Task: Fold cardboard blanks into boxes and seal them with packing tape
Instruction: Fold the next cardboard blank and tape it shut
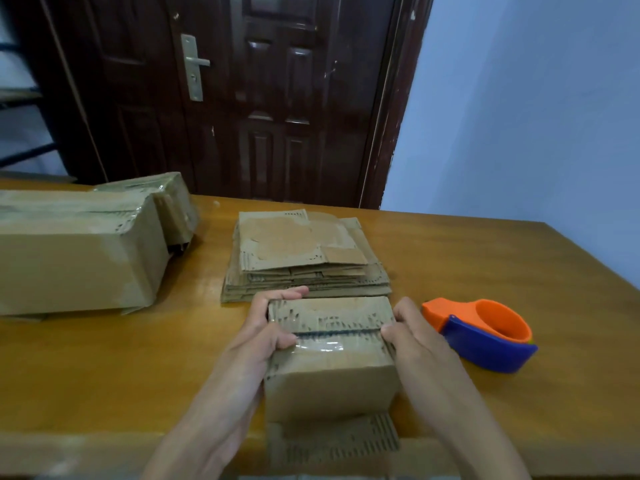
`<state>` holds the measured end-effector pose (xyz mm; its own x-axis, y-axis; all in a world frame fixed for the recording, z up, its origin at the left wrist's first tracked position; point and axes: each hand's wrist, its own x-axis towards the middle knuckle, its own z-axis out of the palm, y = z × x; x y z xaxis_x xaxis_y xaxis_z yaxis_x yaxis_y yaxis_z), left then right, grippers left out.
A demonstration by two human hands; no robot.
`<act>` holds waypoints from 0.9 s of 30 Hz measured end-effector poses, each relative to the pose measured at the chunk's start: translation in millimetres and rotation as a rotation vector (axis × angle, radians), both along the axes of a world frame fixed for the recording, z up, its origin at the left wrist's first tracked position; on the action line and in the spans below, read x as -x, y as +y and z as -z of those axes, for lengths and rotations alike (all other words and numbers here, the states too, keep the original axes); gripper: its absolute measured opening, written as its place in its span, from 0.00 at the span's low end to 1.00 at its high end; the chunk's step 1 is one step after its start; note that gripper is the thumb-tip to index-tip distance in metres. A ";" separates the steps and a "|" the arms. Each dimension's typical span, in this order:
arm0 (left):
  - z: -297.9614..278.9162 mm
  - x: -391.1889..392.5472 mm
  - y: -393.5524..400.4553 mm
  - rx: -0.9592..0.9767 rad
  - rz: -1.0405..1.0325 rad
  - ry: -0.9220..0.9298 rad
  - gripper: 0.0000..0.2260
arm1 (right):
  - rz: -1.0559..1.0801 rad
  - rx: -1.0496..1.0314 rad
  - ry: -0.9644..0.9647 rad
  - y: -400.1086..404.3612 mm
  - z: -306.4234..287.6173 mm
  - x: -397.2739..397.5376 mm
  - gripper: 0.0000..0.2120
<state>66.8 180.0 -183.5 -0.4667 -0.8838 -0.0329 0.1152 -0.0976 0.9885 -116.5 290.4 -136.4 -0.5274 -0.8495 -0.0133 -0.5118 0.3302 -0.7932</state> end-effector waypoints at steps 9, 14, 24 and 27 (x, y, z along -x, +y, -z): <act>-42.3 8.5 0.0 -0.012 0.005 -0.155 0.10 | -0.143 -0.011 -0.189 -10.1 -9.8 4.7 0.35; -46.4 16.3 6.9 0.160 -0.042 -0.216 0.15 | -0.001 0.068 -0.143 -13.6 -8.7 -2.3 0.29; -45.8 9.9 6.6 -0.026 0.067 0.000 0.12 | -0.151 0.158 -0.423 0.7 -9.0 16.8 0.15; -45.3 5.8 -1.6 -0.031 0.161 0.008 0.15 | -0.167 0.140 -0.402 1.9 -9.9 23.9 0.19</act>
<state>61.0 178.4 -138.2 -0.6026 -0.7962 -0.0545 0.1038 -0.1459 0.9838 -140.5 292.3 -126.5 -0.3592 -0.9308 -0.0680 -0.1913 0.1448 -0.9708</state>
